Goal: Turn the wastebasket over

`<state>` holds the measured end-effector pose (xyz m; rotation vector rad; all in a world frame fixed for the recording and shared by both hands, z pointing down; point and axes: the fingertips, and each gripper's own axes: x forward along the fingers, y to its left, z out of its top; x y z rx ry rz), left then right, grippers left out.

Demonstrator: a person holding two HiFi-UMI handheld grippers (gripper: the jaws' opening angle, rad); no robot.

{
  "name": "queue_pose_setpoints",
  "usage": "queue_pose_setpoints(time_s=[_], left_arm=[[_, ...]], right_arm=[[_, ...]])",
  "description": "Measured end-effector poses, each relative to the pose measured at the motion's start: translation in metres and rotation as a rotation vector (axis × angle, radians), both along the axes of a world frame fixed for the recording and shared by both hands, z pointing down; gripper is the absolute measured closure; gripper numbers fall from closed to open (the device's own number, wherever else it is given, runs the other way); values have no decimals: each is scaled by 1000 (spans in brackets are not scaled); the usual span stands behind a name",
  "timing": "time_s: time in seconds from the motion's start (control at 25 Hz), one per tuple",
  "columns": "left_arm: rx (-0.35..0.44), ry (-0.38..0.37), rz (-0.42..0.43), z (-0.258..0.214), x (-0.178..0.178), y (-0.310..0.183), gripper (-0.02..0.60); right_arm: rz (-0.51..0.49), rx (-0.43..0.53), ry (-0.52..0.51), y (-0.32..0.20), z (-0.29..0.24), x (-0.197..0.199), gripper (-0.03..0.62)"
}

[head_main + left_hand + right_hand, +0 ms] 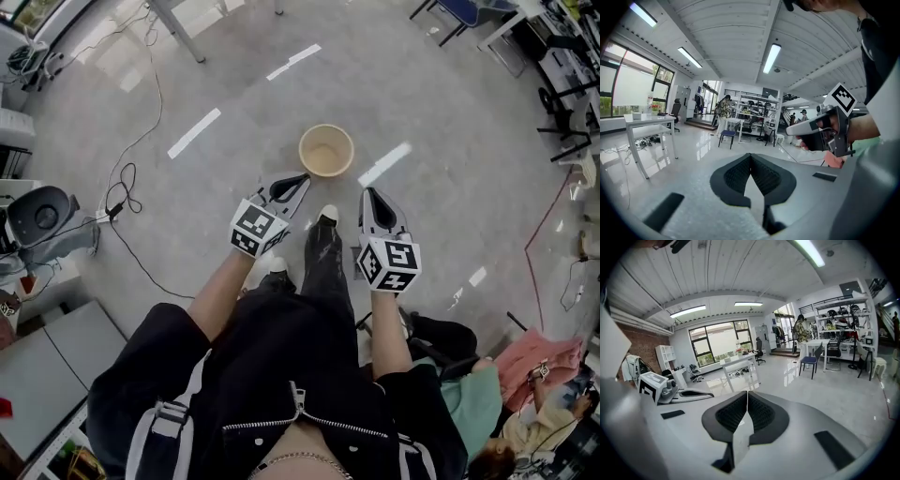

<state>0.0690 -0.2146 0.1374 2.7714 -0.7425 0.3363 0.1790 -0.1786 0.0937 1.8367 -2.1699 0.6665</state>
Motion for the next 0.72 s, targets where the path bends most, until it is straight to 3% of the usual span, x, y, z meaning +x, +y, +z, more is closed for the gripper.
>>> queue_pose_setpoints(time_s=[0.36, 0.56, 0.72], left_arm=[[-10, -11, -2, 60, 29, -80, 578], [3, -19, -16, 127, 21, -108, 578], [26, -8, -4, 189, 39, -118, 578]], right_arm=[[-15, -16, 12, -79, 53, 43, 582], [-23, 15, 15, -111, 115, 43, 582], [-17, 51, 37, -129, 171, 64, 582]])
